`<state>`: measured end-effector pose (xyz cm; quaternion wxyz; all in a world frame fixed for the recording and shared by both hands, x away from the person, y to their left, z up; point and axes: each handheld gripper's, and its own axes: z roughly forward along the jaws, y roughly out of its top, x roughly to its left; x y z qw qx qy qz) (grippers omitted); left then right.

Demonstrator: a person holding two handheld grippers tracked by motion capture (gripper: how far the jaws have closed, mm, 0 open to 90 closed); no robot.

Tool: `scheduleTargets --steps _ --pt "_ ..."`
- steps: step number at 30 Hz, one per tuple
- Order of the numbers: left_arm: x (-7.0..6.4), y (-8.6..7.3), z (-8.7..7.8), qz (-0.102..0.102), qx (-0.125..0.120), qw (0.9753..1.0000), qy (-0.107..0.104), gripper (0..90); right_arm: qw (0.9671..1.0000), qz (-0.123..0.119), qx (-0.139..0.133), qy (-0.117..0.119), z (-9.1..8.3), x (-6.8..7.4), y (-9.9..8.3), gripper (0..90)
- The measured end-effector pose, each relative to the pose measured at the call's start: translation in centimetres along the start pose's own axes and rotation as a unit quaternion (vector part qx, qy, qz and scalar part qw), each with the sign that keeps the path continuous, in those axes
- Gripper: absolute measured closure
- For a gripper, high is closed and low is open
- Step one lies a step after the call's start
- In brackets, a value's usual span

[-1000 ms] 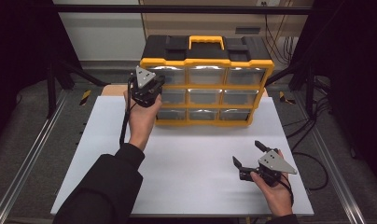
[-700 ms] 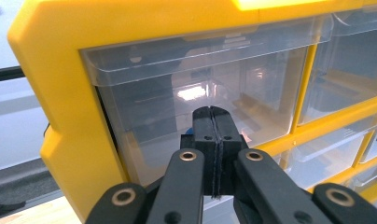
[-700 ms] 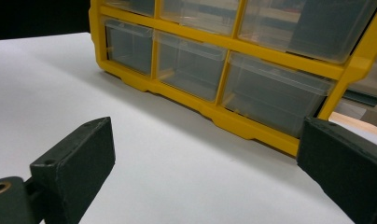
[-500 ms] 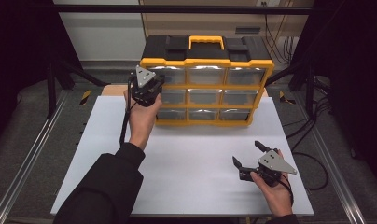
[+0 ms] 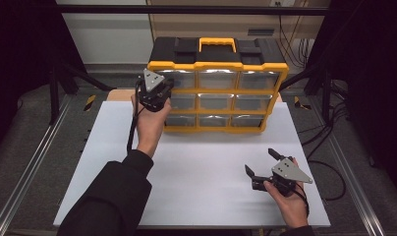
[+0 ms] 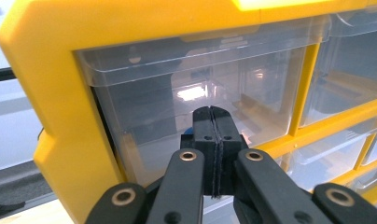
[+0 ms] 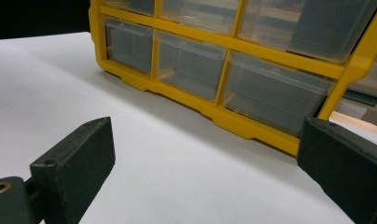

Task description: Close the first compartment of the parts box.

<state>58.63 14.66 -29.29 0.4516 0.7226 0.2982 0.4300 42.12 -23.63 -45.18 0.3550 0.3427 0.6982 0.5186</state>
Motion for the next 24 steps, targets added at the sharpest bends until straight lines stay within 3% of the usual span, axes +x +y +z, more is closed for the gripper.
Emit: scheduleTargets --steps 24 --pt "-0.33 0.13 0.29 0.001 -0.005 1.0 -0.003 89.4 1.0 -0.001 0.001 0.001 0.05 0.06 -0.03 4.6"
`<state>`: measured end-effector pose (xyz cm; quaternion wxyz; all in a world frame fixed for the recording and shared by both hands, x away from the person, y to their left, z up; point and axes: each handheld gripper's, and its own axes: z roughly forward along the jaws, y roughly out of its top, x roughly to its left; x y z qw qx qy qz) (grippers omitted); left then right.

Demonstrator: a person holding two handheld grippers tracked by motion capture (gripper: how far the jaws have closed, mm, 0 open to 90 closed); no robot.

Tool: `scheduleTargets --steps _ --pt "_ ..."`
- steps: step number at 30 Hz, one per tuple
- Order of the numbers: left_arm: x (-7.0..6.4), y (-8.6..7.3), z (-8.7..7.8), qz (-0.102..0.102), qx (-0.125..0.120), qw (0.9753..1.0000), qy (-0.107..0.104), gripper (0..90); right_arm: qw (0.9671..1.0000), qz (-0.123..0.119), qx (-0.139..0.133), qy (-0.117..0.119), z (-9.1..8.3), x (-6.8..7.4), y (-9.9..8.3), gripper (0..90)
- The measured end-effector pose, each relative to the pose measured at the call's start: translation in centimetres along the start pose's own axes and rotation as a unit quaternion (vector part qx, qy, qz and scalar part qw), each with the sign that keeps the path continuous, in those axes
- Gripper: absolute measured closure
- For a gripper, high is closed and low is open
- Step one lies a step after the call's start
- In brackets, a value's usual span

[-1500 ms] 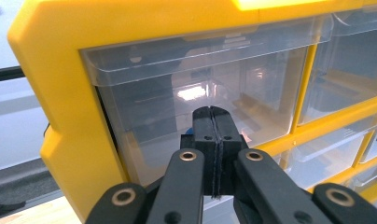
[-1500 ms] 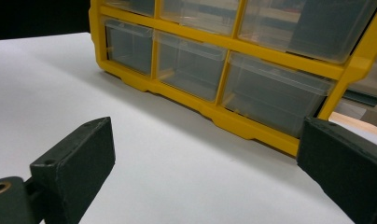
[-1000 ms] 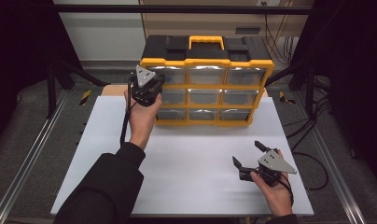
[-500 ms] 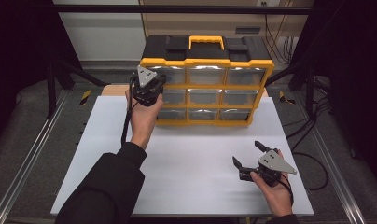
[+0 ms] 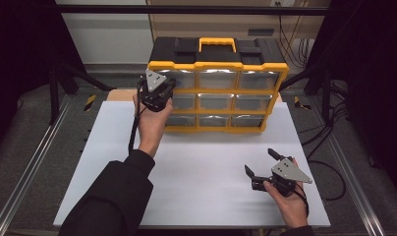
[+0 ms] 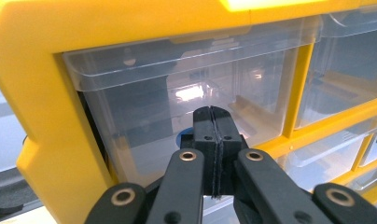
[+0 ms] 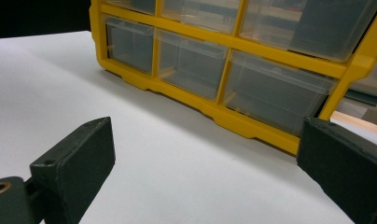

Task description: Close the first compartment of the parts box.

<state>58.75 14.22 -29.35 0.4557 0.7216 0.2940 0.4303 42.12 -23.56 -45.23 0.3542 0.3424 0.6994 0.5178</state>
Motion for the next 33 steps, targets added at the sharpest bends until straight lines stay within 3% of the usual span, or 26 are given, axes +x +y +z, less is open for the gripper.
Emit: scheduleTargets --steps 13,33 --pt "-0.2 -0.2 -0.1 0.006 0.004 1.0 -0.003 89.5 1.0 0.0 0.0 0.0 0.0 0.0 0.0 4.6" --pt "-0.5 -0.3 -1.2 0.002 -0.02 0.9998 -0.009 89.4 1.0 -0.002 0.001 0.002 0.1 0.2 0.0 4.8"
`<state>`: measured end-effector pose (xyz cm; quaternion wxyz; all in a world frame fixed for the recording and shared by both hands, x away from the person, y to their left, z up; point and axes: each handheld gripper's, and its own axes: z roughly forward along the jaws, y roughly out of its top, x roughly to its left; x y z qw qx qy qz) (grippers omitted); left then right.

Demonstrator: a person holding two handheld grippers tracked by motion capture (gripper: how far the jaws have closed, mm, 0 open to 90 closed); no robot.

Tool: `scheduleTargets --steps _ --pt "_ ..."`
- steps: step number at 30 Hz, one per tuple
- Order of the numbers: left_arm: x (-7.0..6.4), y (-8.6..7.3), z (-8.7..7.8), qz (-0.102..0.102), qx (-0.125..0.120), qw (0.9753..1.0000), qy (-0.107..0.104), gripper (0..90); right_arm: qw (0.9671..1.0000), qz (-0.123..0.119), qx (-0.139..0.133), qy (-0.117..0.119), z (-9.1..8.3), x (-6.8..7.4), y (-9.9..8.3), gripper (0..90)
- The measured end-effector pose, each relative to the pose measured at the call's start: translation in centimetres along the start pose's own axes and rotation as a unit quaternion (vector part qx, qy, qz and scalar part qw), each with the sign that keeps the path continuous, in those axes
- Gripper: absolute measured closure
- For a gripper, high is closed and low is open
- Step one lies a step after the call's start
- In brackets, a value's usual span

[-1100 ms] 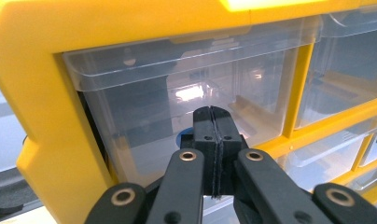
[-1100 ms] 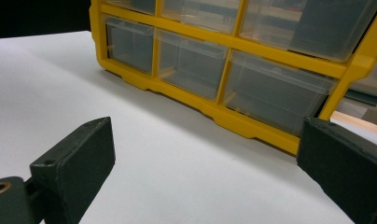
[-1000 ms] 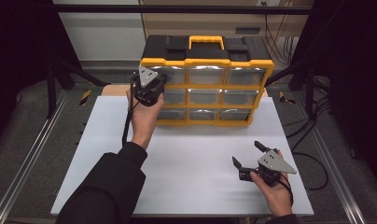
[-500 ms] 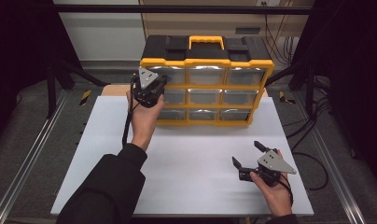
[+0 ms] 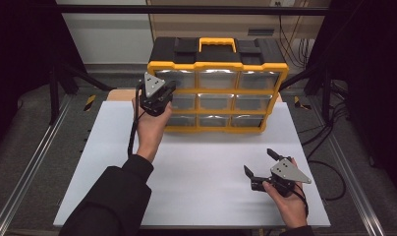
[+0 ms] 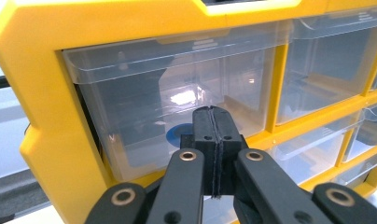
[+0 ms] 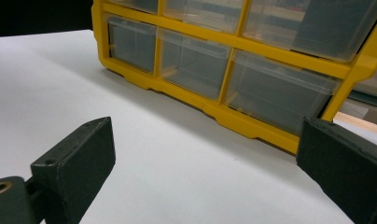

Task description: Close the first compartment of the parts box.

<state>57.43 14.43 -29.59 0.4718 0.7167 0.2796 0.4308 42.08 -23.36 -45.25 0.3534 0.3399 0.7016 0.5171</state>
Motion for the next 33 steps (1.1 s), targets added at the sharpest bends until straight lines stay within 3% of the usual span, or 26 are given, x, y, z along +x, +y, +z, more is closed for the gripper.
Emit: scheduleTargets --steps 33 --pt "-0.64 0.35 -0.84 0.012 -0.013 0.9998 -0.001 71.2 1.0 0.0 0.002 0.0 0.05 -0.04 -0.04 5.1"
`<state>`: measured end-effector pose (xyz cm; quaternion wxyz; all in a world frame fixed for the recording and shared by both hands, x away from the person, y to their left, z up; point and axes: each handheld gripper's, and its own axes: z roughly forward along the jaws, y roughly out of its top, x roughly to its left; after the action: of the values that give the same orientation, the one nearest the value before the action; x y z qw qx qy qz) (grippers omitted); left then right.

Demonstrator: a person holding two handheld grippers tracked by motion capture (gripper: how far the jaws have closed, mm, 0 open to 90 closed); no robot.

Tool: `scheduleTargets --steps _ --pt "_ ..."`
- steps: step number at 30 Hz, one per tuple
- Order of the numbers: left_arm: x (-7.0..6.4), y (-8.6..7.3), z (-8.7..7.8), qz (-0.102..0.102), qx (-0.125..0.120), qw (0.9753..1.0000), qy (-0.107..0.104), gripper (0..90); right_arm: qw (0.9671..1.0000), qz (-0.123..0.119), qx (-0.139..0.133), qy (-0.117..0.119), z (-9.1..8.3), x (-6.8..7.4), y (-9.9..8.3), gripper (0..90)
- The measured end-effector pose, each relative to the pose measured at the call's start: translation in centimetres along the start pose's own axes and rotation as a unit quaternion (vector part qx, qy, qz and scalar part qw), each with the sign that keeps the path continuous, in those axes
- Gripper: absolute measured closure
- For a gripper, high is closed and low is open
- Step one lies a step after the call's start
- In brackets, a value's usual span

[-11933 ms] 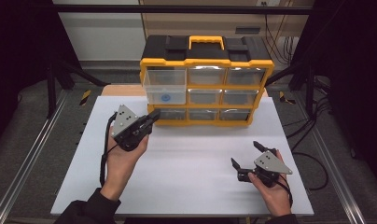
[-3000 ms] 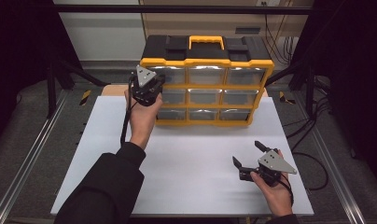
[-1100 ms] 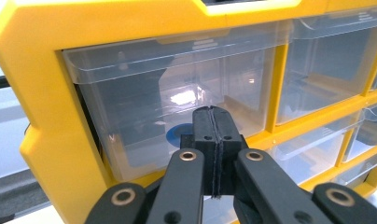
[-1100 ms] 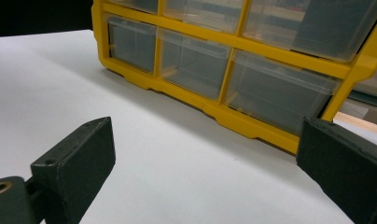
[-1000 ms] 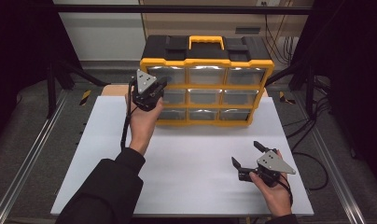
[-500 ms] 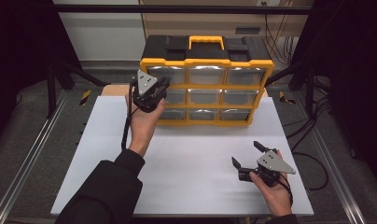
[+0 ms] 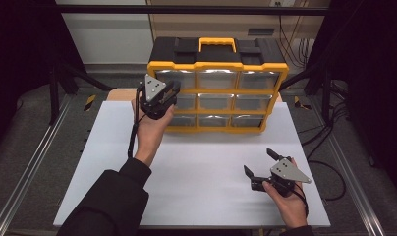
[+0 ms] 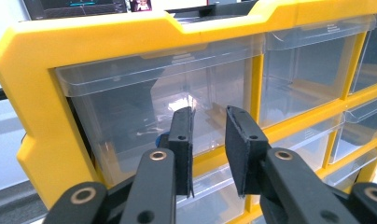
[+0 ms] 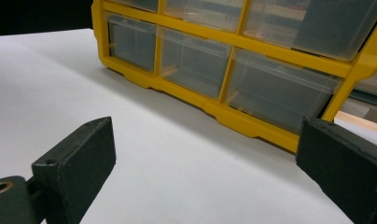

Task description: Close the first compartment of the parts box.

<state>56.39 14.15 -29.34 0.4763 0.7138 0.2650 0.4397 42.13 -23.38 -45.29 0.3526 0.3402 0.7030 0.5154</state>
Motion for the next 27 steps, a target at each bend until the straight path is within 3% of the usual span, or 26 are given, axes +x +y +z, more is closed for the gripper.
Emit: scheduleTargets --steps 19,25,27 --pt "-0.9 0.1 -1.3 0.009 -0.009 0.9999 -0.005 47.6 1.0 0.0 0.003 0.0 0.1 0.0 -0.1 5.1" --pt "-1.1 0.0 -1.8 0.0 -0.012 0.9999 -0.012 42.6 1.0 -0.002 0.004 0.0 0.1 0.1 0.0 5.1" --pt "-1.2 0.1 -2.0 0.008 -0.013 0.9998 -0.015 40.9 1.0 -0.001 0.004 0.0 0.0 0.1 0.0 5.1"
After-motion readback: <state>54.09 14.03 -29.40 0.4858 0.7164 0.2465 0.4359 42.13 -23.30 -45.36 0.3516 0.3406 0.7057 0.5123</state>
